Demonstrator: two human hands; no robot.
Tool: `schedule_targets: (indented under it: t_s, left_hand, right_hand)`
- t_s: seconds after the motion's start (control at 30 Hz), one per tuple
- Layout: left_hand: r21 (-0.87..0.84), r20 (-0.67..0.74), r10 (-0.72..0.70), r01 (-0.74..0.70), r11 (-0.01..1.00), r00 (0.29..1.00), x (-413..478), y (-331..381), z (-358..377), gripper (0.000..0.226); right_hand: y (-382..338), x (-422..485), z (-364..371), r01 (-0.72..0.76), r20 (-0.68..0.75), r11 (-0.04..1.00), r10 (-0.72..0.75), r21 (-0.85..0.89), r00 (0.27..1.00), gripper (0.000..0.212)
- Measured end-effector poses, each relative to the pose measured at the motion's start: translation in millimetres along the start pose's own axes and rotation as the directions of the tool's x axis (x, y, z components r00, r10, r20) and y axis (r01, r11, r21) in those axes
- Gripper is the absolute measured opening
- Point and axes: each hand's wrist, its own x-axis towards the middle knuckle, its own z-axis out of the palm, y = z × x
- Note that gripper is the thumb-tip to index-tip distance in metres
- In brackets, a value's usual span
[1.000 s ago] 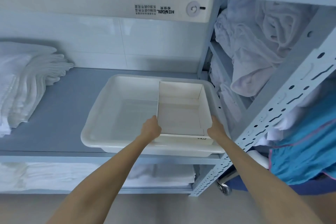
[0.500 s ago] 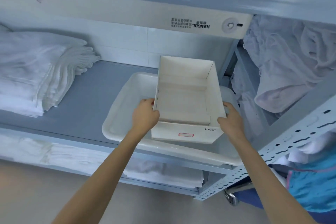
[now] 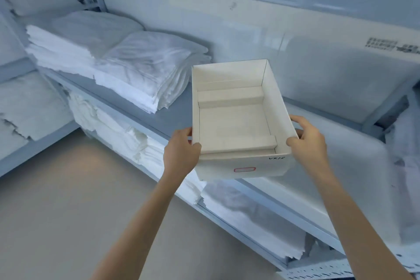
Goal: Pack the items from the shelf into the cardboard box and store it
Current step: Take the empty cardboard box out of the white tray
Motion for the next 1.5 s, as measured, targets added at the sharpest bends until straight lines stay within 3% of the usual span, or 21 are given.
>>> schedule_targets:
  t_s: [0.3,0.53,0.73,0.93,1.07,1.3,1.5]
  left_hand:
    - [-0.036,-0.217,-0.246,0.244,0.969,0.945,-66.0,-109.2,-133.1,0.035]
    - [-0.030,-0.375,-0.434,0.458,0.889,0.819,-147.3,-207.7,-243.3,0.037]
    - [-0.177,-0.536,-0.609,0.627,0.758,0.585,-242.1,-274.7,-321.9,0.034]
    - [-0.380,-0.629,-0.734,0.721,0.579,0.258,-338.7,-317.5,-366.4,0.032]
    - [-0.475,-0.630,-0.773,0.750,0.460,0.075,-388.4,-336.2,-387.9,0.037]
    - [-0.566,-0.653,-0.739,0.754,0.333,-0.164,-419.5,-362.5,-434.9,0.032]
    - [-0.619,-0.699,-0.650,0.707,0.342,-0.298,-400.7,-391.5,-492.9,0.037]
  right_hand:
    - [-79.1,-85.2,118.7,0.130,0.261,0.989,-0.145,0.074,0.954,0.061]
    - [-142.6,-181.8,232.7,0.259,0.477,0.960,-0.278,0.107,0.834,0.060]
    - [-199.9,-272.3,325.4,0.399,0.699,0.901,-0.395,0.170,0.596,0.059]
    - [-256.7,-373.8,402.8,0.541,0.806,0.763,-0.543,0.354,0.238,0.056]
    - [-278.7,-435.5,448.8,0.547,0.851,0.725,-0.524,0.418,0.045,0.055]
    - [-328.1,-512.1,526.6,0.489,0.862,0.714,-0.462,0.501,-0.209,0.041]
    - [-395.2,-545.1,587.8,0.484,0.794,0.629,-0.501,0.608,-0.345,0.038]
